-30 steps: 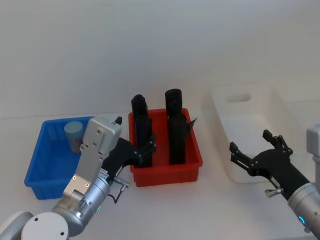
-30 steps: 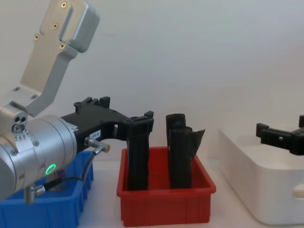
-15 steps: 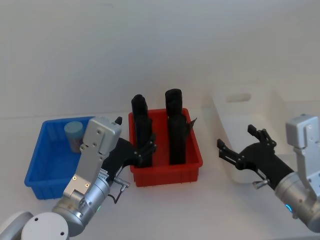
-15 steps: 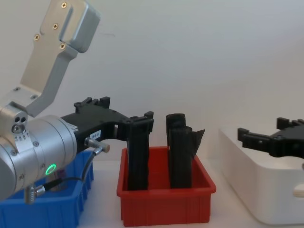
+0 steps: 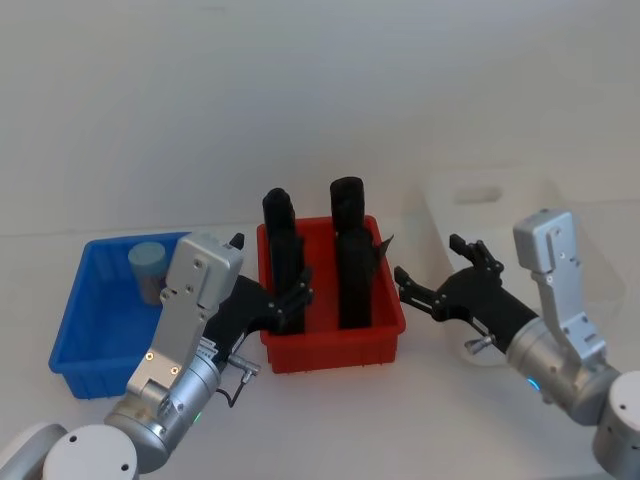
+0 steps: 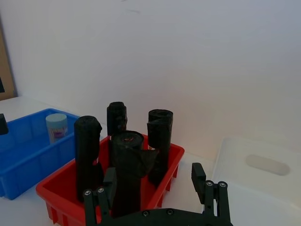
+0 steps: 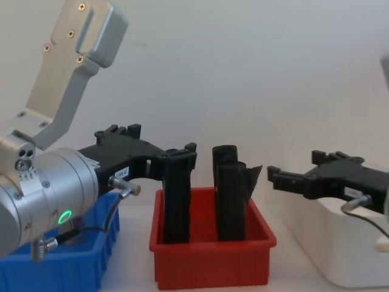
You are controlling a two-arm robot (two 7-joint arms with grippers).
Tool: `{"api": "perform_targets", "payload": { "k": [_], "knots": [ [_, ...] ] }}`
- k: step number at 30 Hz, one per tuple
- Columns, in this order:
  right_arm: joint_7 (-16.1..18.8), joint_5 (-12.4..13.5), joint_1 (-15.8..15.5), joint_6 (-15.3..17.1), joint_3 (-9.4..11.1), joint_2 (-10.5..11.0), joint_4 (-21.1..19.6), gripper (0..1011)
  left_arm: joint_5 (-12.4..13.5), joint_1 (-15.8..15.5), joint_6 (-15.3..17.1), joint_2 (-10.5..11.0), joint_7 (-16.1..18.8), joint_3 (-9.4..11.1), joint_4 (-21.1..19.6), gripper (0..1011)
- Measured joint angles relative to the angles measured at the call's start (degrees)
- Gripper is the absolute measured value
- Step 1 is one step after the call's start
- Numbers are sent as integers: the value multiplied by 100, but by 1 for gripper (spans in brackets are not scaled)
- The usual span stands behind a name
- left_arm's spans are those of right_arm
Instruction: Pick the cotton swabs from the blue box and place them into the white box.
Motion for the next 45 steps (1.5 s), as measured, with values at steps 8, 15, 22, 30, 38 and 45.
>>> {"api": "perform_targets", "payload": {
  "k": [8,15,22,30,38,45],
  "knots": [
    [318,-196,622,-324,-103,-297,958,1002,0,0,0,0,0,0,0,1004],
    [558,-278,1061,-605,-176,-502,1707,1002,0,0,0,0,0,0,0,1004],
    [796,-319,1513,-917,-252,-707,2530,1001,0,0,-1,-1,0,0,0,1004],
    [961,-342,1979,-1247,-306,-908,3396,980,0,0,0,0,0,0,0,1004],
    [1012,-364,2407,-1546,-325,-1077,4184,766,0,0,0,-1,0,0,0,1004],
    [1025,-366,2669,-1762,-317,-1172,4670,599,0,0,0,0,0,0,0,1004]
  ]
}}
